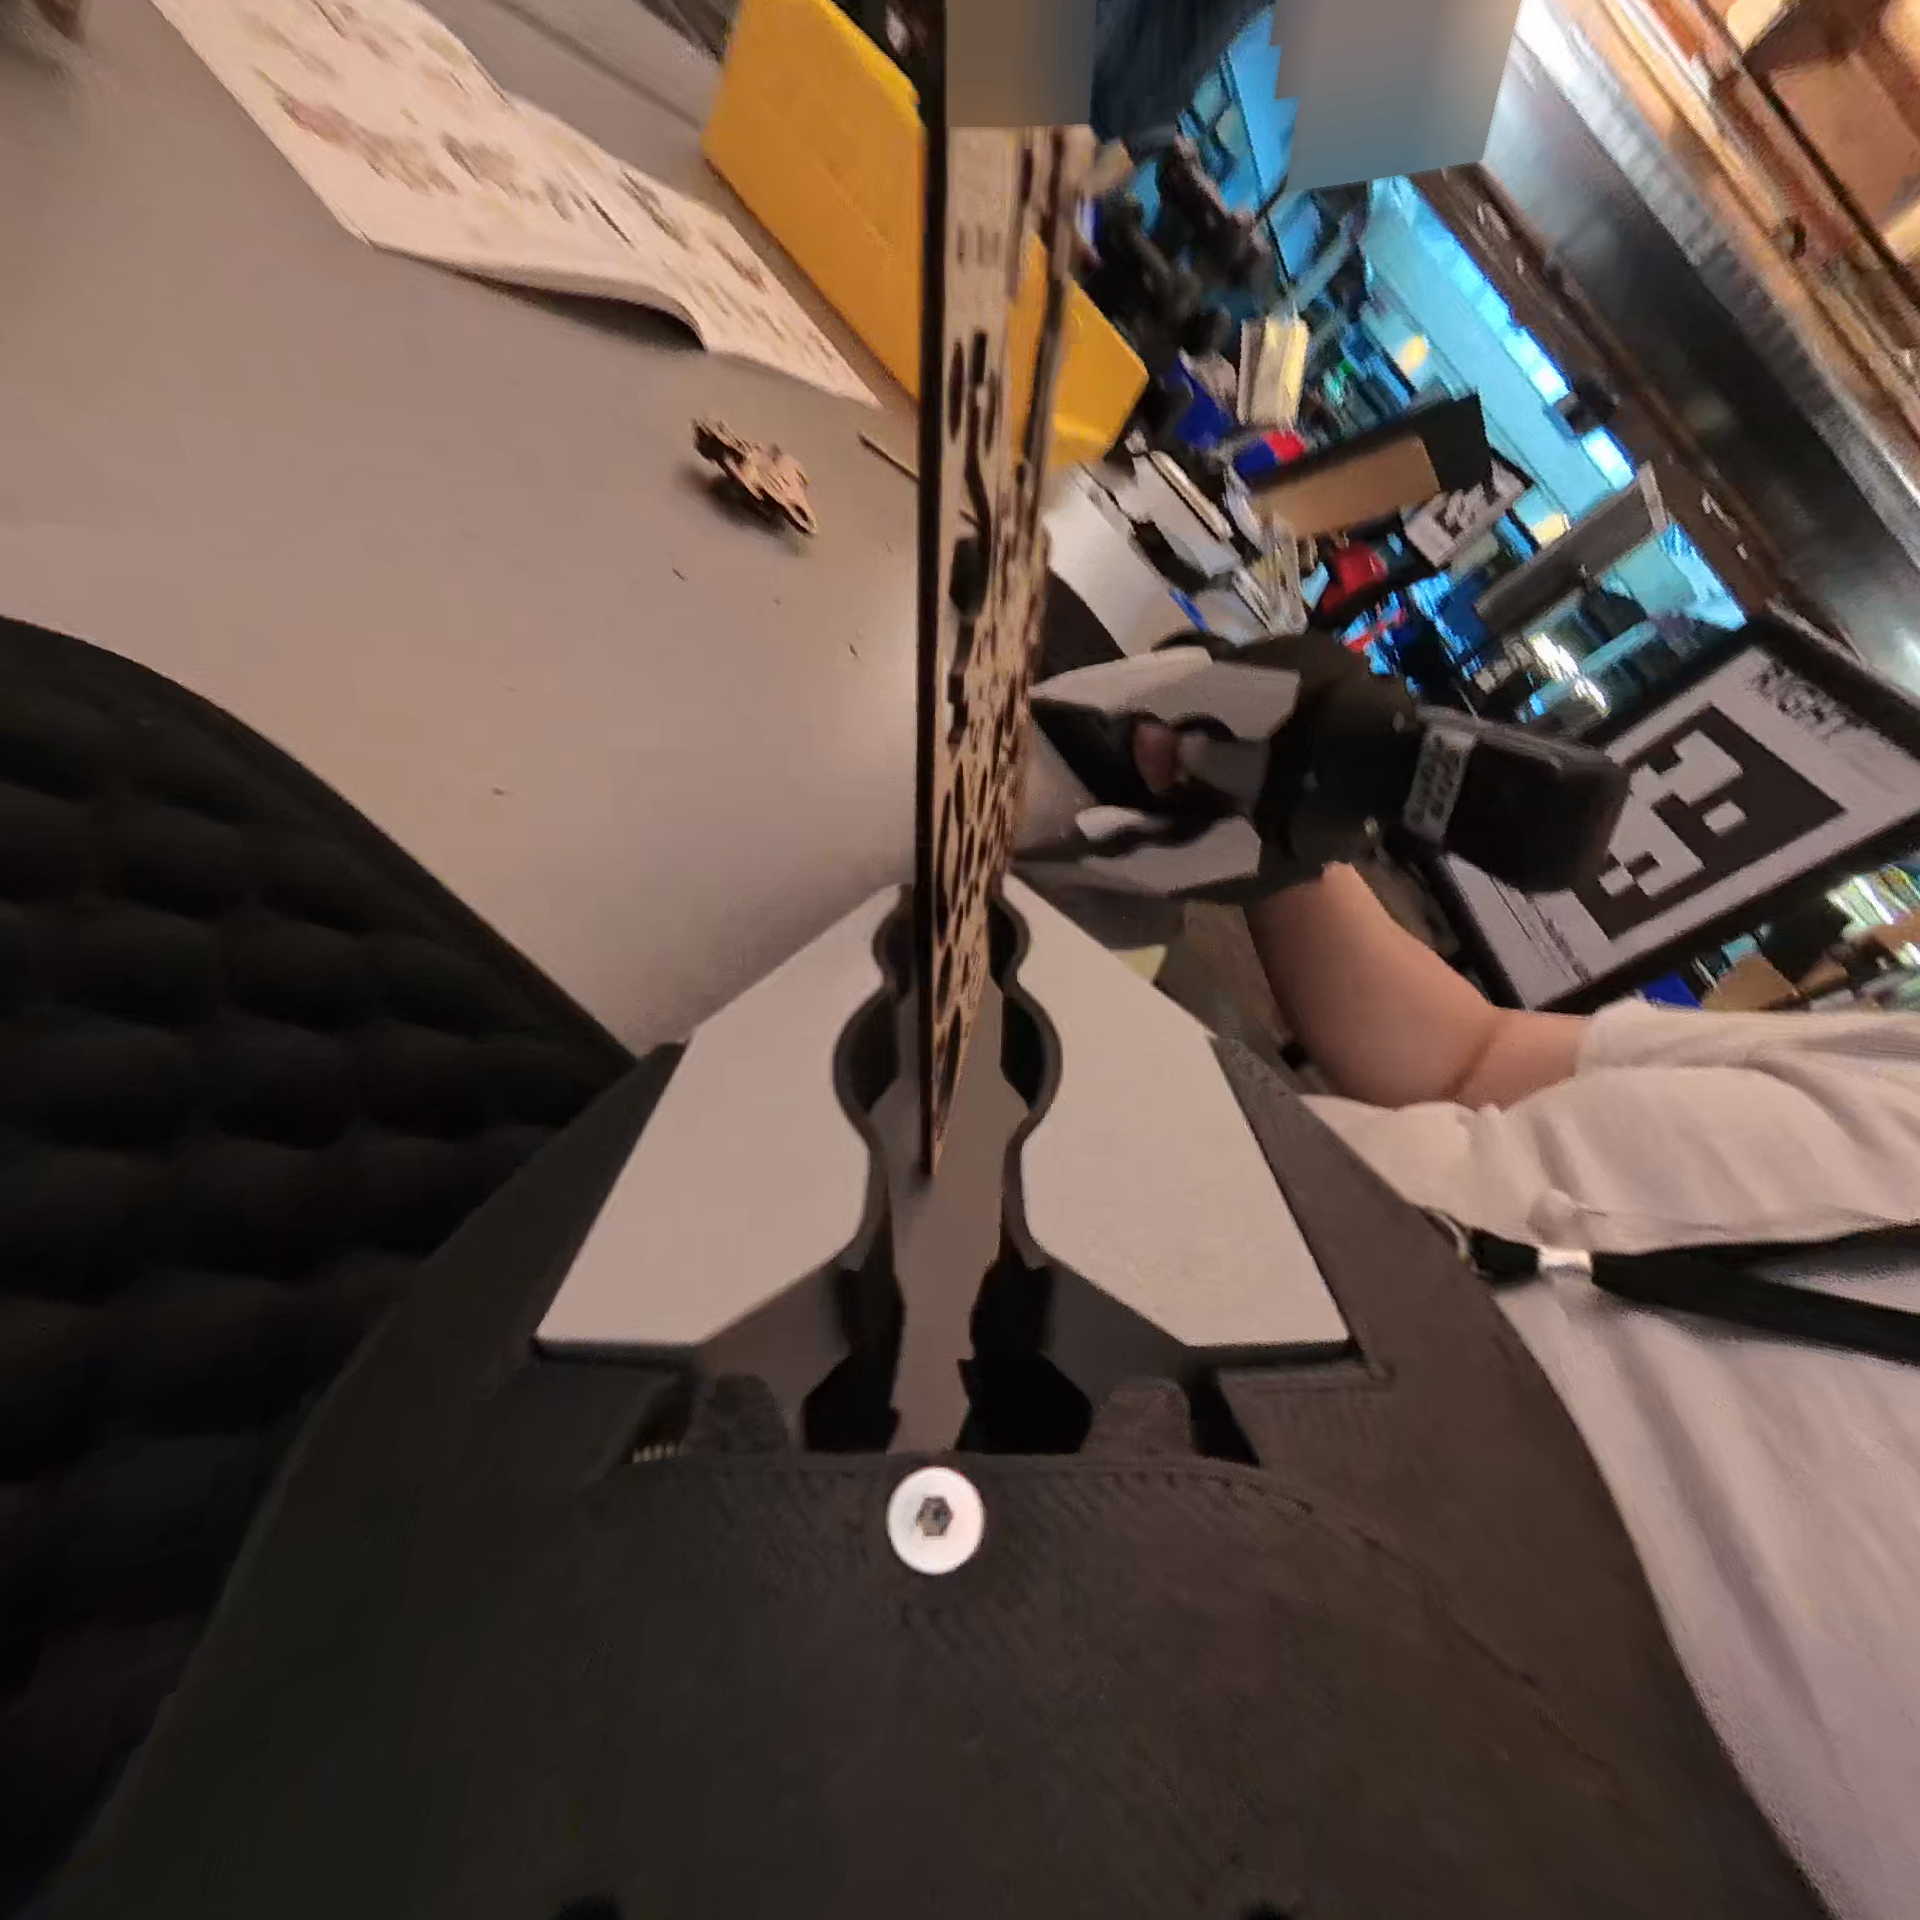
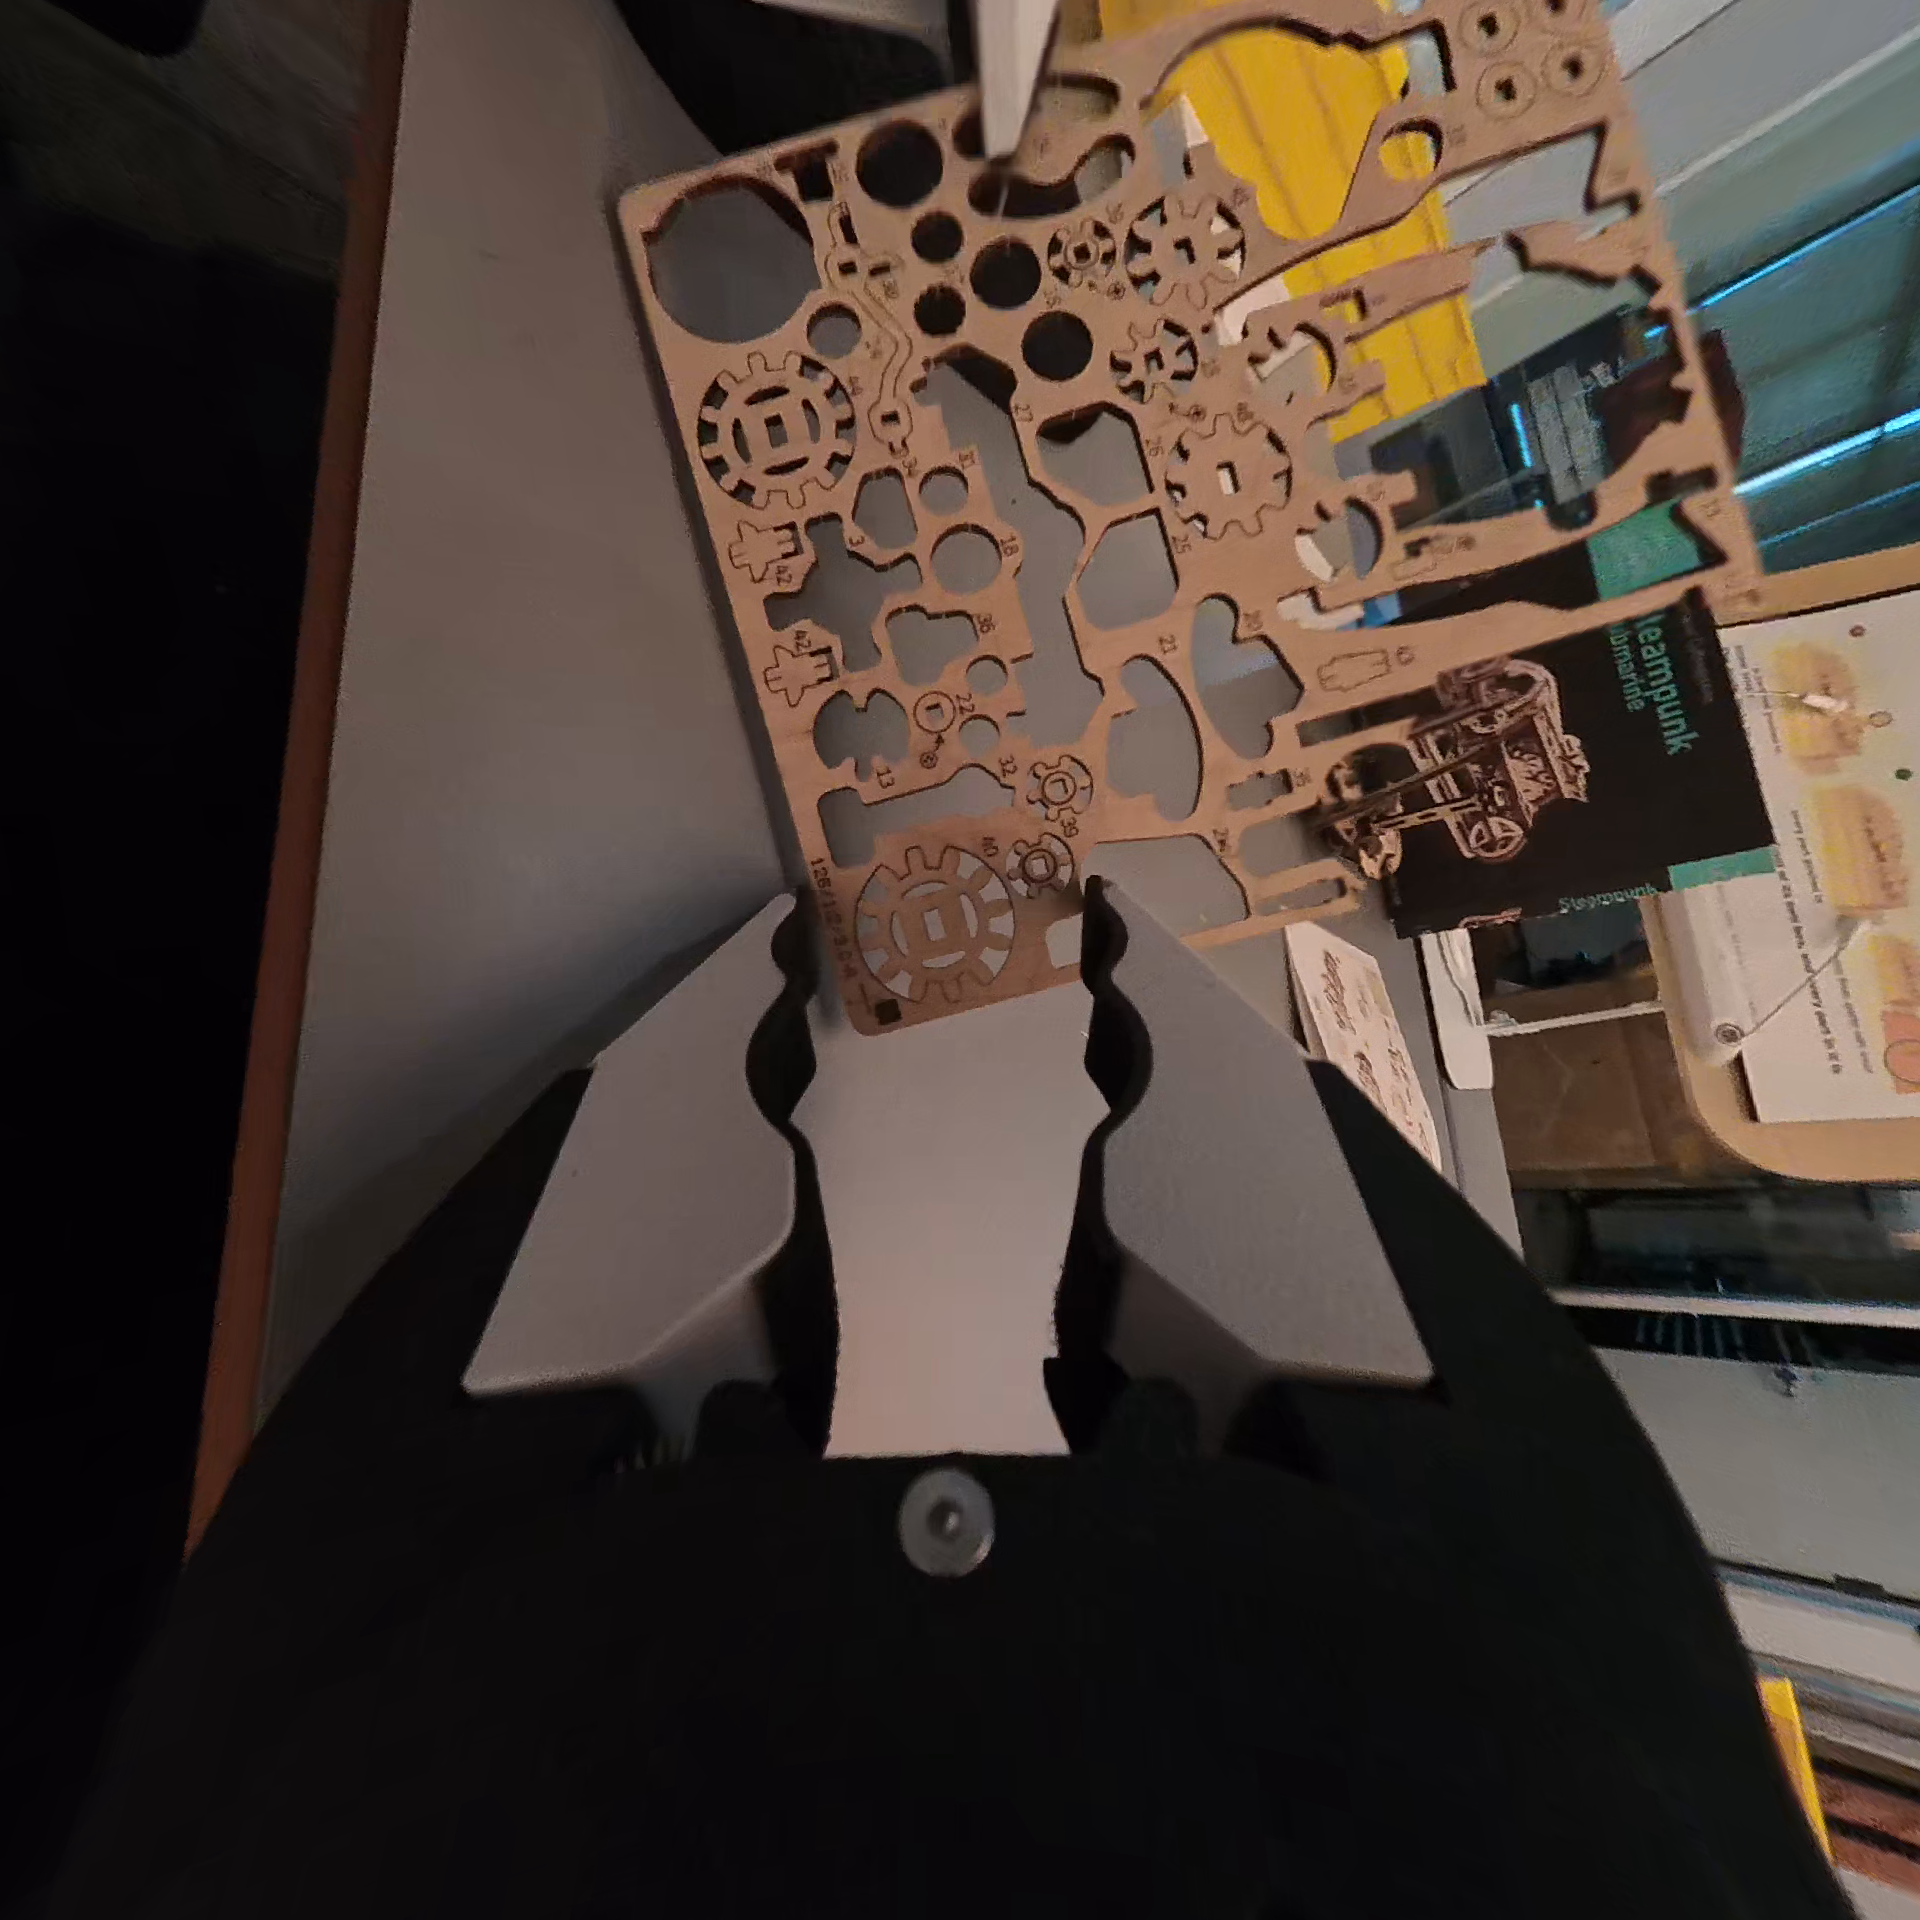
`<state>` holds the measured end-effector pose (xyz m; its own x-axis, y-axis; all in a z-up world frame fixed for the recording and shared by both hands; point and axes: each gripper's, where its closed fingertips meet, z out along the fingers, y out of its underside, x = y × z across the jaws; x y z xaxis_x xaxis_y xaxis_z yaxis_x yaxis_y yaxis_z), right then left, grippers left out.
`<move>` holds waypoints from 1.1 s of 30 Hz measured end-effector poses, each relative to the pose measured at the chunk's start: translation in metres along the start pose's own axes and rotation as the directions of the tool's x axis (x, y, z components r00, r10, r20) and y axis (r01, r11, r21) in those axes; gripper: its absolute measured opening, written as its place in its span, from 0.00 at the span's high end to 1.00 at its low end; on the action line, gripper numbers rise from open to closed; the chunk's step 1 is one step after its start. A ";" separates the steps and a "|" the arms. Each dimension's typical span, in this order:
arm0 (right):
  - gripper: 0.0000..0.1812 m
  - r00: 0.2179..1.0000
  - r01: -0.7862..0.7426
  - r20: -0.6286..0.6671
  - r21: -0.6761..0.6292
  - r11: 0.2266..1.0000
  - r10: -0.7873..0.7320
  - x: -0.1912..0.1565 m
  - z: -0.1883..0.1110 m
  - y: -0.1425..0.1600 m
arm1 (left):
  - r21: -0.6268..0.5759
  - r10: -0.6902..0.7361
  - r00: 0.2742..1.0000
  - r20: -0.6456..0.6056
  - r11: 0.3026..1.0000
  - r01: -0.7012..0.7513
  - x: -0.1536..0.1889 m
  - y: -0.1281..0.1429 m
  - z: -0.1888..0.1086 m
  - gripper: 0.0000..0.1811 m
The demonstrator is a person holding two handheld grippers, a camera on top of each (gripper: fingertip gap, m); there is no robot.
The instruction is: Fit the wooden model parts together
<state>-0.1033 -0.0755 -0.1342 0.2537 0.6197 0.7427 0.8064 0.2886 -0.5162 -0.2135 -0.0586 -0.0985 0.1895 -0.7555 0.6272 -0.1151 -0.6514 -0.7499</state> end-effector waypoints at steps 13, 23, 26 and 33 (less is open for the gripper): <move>0.62 0.383 -0.837 0.162 0.477 0.267 0.909 0.076 -0.062 -0.043 | 0.477 -0.036 0.999 -0.025 0.878 0.044 0.038 -0.053 0.000 1.00; 0.75 0.022 -0.963 0.686 0.211 -0.170 0.727 0.058 -0.030 -0.082 | 0.614 0.060 0.997 -0.042 0.789 -0.022 0.077 -0.058 0.032 1.00; 0.80 0.001 -0.969 0.703 0.177 -0.174 0.711 0.056 -0.023 -0.086 | 0.603 0.070 0.996 -0.051 0.798 -0.025 0.077 -0.056 0.036 1.00; 0.97 0.015 -0.966 0.727 0.187 -0.176 0.686 0.058 -0.029 -0.087 | 0.605 0.083 0.991 -0.101 0.796 -0.005 0.080 -0.056 0.039 1.00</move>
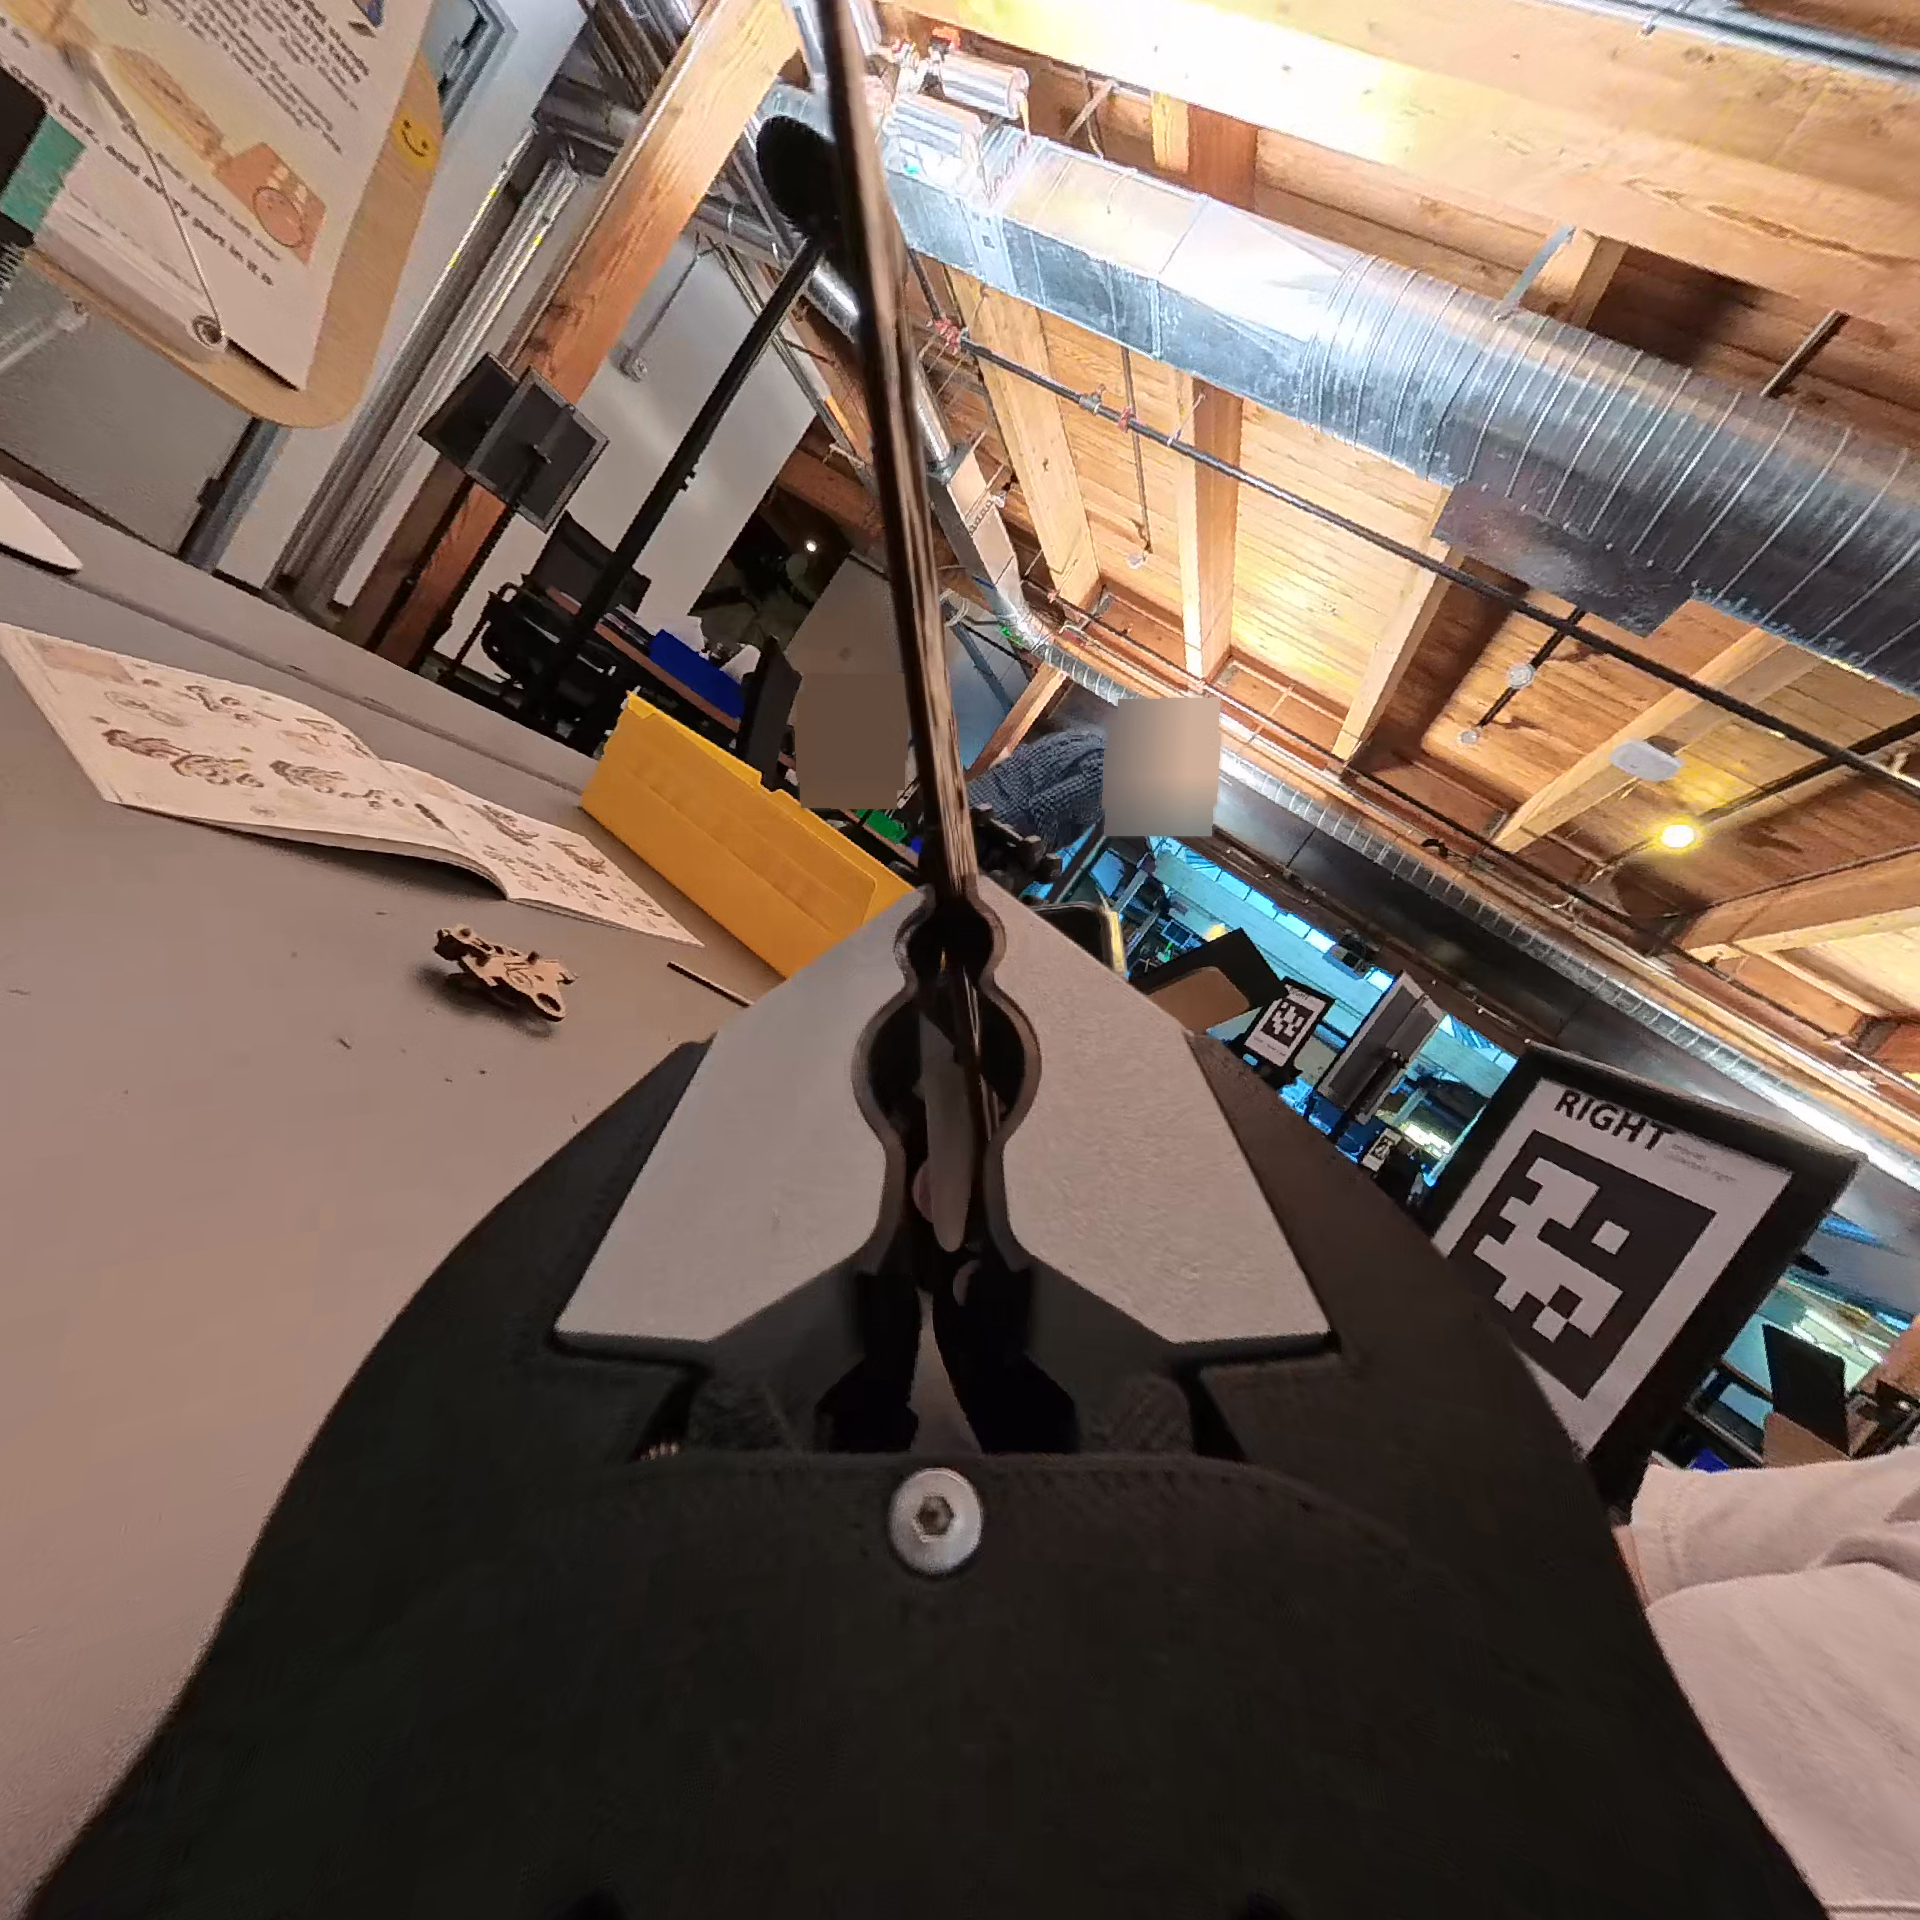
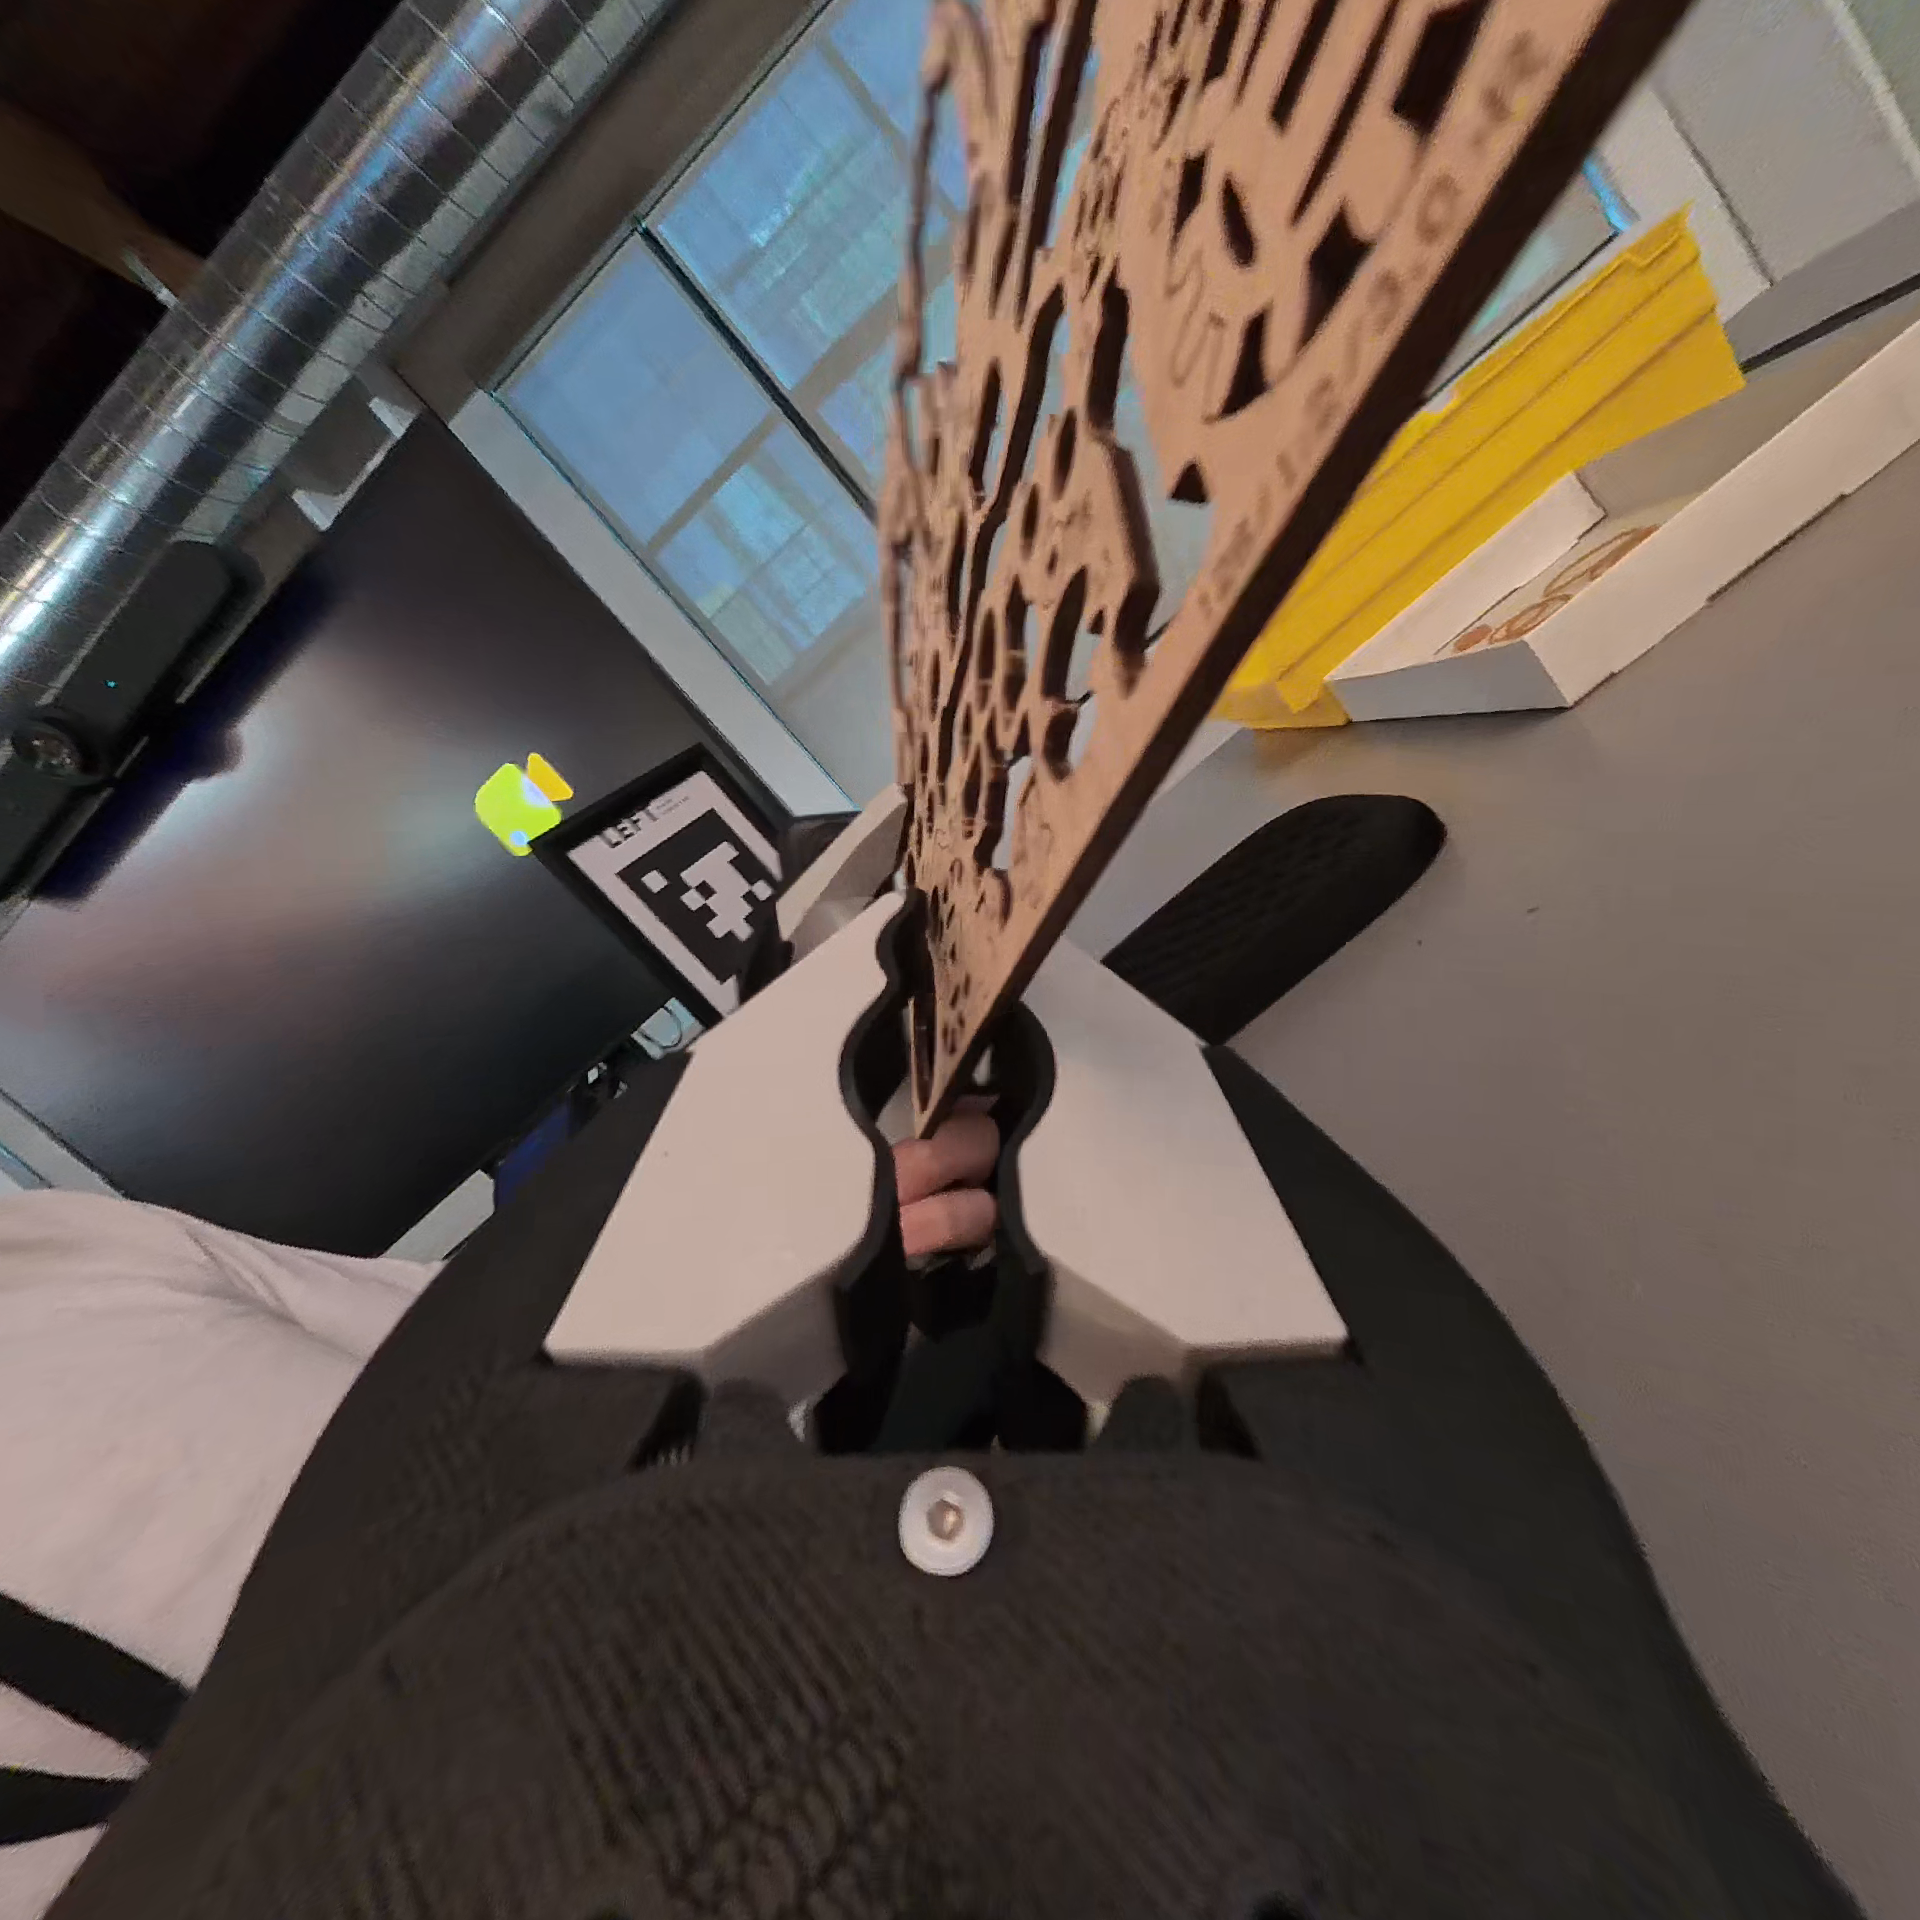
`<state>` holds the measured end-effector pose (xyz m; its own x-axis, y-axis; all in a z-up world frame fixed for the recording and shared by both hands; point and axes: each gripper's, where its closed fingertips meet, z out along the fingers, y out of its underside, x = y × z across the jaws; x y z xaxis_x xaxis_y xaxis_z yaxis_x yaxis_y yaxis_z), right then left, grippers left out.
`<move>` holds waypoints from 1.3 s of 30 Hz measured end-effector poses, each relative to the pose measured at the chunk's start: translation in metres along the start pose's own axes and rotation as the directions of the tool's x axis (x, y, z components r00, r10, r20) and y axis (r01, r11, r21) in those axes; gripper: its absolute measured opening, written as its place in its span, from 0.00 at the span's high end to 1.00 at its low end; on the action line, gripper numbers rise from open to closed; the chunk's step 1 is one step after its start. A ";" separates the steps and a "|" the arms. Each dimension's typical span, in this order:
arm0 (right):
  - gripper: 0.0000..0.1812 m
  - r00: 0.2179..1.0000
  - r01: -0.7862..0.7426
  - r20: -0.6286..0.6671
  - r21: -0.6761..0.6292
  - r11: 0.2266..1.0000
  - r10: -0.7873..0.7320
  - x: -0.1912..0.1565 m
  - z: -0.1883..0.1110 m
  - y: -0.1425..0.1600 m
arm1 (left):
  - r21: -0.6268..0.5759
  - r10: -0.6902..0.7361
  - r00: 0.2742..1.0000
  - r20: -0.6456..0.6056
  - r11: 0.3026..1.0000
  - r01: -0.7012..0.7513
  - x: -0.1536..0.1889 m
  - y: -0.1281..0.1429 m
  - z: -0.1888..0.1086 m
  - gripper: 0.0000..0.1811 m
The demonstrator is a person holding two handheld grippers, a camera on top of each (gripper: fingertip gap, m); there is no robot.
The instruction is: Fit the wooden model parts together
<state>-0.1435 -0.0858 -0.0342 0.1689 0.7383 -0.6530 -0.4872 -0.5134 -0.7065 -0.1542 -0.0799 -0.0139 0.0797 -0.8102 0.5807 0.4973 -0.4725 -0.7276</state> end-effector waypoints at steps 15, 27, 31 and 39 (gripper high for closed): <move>0.94 0.999 0.041 -0.016 -0.051 0.998 -0.042 -0.001 -0.013 -0.002 | -0.234 0.068 0.996 -0.051 0.969 -0.078 0.008 0.029 0.005 0.99; 1.00 0.999 0.037 -0.008 -0.068 0.997 -0.037 -0.001 -0.015 0.002 | -0.268 0.044 0.998 -0.042 0.962 -0.054 0.003 0.038 0.005 0.98; 0.99 1.000 0.024 -0.008 -0.071 0.997 -0.025 0.001 -0.016 0.003 | -0.298 0.028 0.998 -0.048 0.954 -0.041 0.003 0.040 0.005 0.99; 0.99 0.997 0.058 -0.048 -0.105 0.993 -0.063 0.007 -0.013 0.011 | -0.269 -0.005 1.000 -0.022 0.963 -0.001 -0.003 0.043 -0.002 1.00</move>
